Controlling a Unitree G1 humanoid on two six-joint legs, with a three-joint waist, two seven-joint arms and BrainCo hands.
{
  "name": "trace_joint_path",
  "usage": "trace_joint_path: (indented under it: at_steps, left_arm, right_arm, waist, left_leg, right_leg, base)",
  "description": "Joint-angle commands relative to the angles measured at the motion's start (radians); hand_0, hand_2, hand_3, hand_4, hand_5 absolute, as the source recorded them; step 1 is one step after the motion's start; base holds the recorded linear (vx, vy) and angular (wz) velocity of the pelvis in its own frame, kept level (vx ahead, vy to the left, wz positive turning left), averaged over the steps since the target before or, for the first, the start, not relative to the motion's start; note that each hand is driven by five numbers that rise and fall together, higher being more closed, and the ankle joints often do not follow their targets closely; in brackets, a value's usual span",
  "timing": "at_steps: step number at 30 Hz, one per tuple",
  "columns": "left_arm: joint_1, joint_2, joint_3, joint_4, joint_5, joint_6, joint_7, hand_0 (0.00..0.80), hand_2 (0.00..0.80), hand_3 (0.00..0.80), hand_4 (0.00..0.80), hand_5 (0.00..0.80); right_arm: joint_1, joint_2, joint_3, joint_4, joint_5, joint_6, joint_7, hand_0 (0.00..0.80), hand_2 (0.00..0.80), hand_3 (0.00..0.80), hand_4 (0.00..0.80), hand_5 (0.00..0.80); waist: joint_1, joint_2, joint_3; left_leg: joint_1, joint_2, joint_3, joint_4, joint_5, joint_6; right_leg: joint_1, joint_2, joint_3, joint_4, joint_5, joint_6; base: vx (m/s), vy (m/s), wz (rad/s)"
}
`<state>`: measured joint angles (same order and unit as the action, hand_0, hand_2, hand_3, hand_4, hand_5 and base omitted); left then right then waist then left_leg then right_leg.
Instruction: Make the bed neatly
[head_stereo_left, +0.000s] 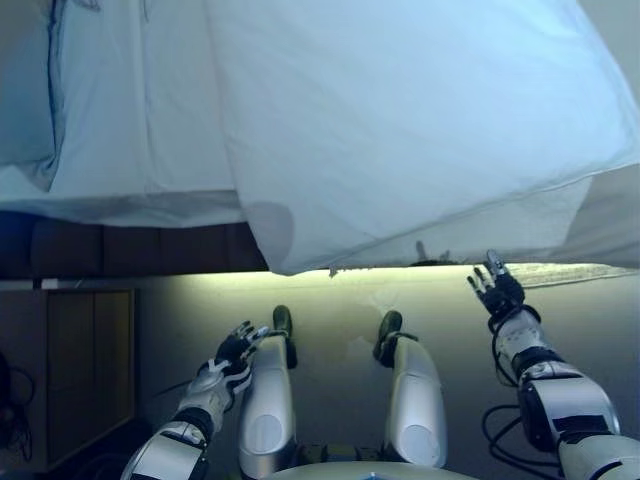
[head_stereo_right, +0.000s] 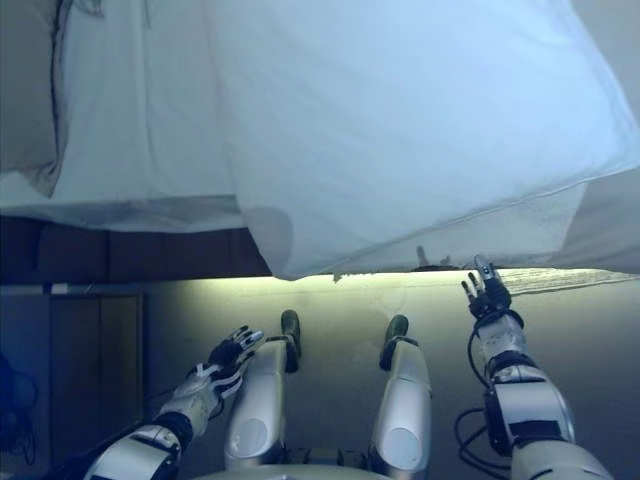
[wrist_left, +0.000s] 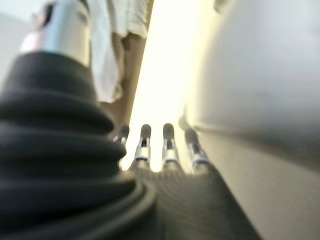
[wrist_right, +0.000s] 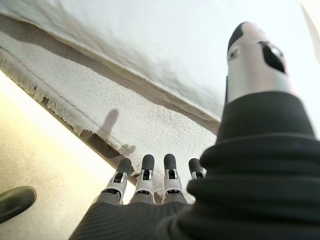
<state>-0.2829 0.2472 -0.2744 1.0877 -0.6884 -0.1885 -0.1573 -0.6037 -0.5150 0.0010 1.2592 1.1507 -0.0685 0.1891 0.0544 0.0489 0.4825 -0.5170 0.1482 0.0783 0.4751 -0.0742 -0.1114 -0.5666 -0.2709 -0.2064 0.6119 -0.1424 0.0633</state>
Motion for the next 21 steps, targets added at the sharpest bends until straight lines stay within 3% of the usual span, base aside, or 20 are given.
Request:
trace_joint_path:
  at_steps: [1, 14, 16, 21]
  left_arm:
    - [-0.005, 0.055, -0.023, -0.078, -0.081, -0.024, -0.002, 0.000, 0.000, 0.000, 0.000, 0.000]
    - [0.062, 0.143, -0.047, -0.359, -0.253, -0.096, -0.024, 0.000, 0.000, 0.000, 0.000, 0.000]
    - [0.072, 0.166, -0.058, -0.399, -0.267, -0.098, -0.028, 0.000, 0.000, 0.000, 0.000, 0.000]
    - [0.112, 0.210, -0.076, -0.499, -0.323, -0.109, -0.013, 0.000, 0.000, 0.000, 0.000, 0.000]
  right_arm:
    - [-0.024, -0.063, -0.051, -0.017, 0.057, 0.030, -0.041, 0.000, 0.000, 0.000, 0.000, 0.000]
    - [-0.215, -0.279, -0.015, -0.015, 0.010, 0.110, -0.075, 0.000, 0.000, 0.000, 0.000, 0.000]
    - [-0.240, -0.307, -0.004, -0.016, 0.015, 0.121, -0.079, 0.000, 0.000, 0.000, 0.000, 0.000]
    - [-0.307, -0.376, 0.019, -0.024, 0.017, 0.123, -0.080, 0.000, 0.000, 0.000, 0.000, 0.000]
  waist:
    - [0.033, -0.003, -0.001]
    - [0.058, 0.058, 0.037]
    - [0.062, 0.066, 0.037]
    - [0.069, 0.087, 0.037]
  left_leg:
    - [-0.050, -0.006, -0.045, 0.039, 0.020, 0.015]
    - [-0.216, -0.012, -0.062, 0.071, 0.040, 0.029]
    - [-0.230, -0.016, -0.071, 0.087, 0.014, 0.029]
    - [-0.293, -0.019, -0.083, 0.104, 0.018, 0.036]
  right_leg:
    - [-0.001, -0.035, 0.036, -0.057, 0.101, 0.052]
    - [-0.178, -0.024, 0.025, 0.035, 0.079, 0.025]
    - [-0.198, -0.023, 0.035, 0.067, 0.047, 0.031]
    - [-0.270, -0.014, 0.048, 0.120, 0.022, 0.018]
  base:
    - [-0.032, -0.133, 0.13]
    - [-0.011, -0.076, 0.04]
    - [0.101, -0.090, 0.05]
    - [0.047, -0.055, 0.04]
